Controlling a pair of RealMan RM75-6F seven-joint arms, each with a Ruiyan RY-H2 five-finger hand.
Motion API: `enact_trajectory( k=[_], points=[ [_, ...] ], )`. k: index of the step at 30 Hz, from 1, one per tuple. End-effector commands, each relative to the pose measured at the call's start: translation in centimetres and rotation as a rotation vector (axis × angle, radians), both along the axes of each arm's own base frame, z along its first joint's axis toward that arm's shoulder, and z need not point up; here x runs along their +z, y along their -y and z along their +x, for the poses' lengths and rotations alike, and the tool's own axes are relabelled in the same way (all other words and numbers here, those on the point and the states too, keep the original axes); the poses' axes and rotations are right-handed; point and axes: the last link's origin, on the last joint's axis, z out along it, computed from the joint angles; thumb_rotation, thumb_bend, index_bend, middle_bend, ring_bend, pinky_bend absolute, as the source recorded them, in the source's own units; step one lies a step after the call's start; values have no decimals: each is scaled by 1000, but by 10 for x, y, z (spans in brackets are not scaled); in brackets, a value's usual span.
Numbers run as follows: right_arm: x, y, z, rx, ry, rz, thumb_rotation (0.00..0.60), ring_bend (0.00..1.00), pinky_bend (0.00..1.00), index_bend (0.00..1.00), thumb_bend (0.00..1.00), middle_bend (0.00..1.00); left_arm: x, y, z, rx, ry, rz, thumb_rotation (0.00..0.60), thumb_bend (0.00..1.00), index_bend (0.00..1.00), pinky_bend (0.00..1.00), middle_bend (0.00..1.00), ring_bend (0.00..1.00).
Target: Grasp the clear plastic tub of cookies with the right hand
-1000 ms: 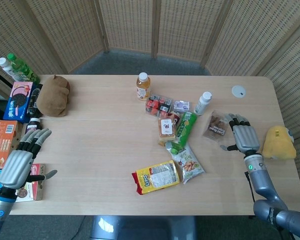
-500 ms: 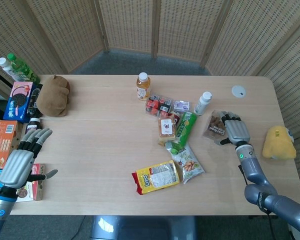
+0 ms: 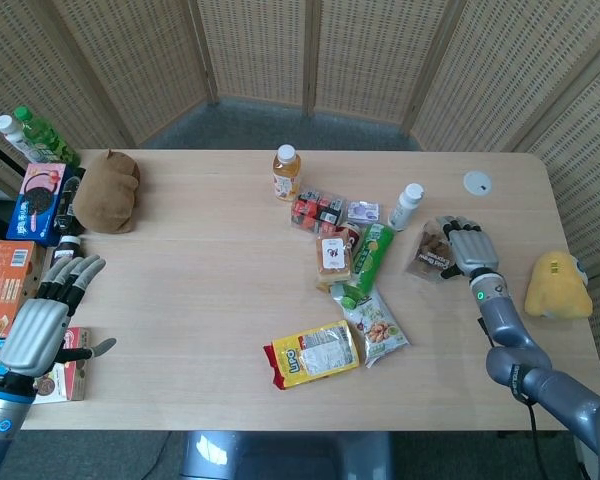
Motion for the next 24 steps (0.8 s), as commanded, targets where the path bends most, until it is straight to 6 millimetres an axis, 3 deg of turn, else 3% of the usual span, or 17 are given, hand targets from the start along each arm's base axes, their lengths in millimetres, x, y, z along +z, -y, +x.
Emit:
enact_trajectory(
  k=[1,7,11,14,16,24],
  points=[
    [-3,5,0,-12,-3,14,501,0,0,0,0,0,1,1,0,1,-1,3,600,7,0,0,0,0],
    [-10,10,-6,-46,-9,30,510,0,0,0,0,0,2,1,0,4,-4,7,600,4,0,0,0,0],
    [-13,13,-5,-65,39,-2,600,0,7,0,0,0,3,3,-1,6,-6,10,600,3,0,0,0,0],
    [-14,13,-5,-56,50,-22,600,8,124,0,0,0,4,4,-1,9,-7,12,600,2,0,0,0,0],
    [-14,12,-6,-57,54,-25,600,45,185,0,0,0,4,3,-1,9,-5,12,600,2,0,0,0,0],
    [-10,11,-9,-58,67,-52,600,213,217,0,0,30,3,2,-1,5,-5,8,600,1,0,0,0,0]
  ],
)
